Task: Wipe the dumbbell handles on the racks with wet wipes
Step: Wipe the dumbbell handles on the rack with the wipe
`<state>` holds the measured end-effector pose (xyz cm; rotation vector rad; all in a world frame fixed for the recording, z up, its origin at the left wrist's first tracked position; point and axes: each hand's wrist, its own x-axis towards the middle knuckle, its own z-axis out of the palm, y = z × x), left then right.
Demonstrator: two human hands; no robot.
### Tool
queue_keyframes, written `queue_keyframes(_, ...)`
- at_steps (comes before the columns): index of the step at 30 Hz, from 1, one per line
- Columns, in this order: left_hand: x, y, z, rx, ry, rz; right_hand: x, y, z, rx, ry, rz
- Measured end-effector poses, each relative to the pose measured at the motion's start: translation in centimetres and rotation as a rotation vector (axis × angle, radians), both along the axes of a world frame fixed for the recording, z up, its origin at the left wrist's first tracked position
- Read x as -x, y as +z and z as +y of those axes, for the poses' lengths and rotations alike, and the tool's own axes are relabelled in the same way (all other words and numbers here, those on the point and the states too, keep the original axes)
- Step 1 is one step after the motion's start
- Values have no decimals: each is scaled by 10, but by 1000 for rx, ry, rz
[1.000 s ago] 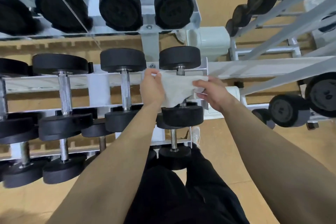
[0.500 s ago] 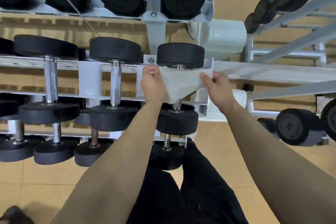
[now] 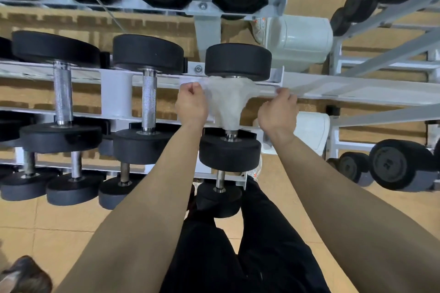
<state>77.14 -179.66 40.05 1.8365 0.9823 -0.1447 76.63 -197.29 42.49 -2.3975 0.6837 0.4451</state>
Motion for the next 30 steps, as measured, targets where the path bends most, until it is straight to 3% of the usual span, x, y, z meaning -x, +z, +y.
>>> queue_keyframes(2,10,8,0,12,114,-61,6,11,14,12,-47,-199)
queue_keyframes(4,24,17,-7,40,217,-140,8,14,34,-98,-51,-225)
queue_keyframes(9,51,25,-36,108,301,-138,-10,7,78,-515,-258,89)
queue_keyframes(15,45,24,-40,10,176,-113,-27,-21,76,-592,-338,110)
queue_keyframes(20,45,23,-42,2,119,-74,-29,-22,52,-1171,-408,297)
queue_keyframes(23,45,19,-41,9,118,-62,-31,-32,45,-1379,-442,471)
queue_keyframes(26,44,17,-41,23,150,-56,-24,-44,45,-1390,-466,500)
queue_keyframes(30,43,19,-41,19,150,-49,-4,-41,40,-1185,-349,468)
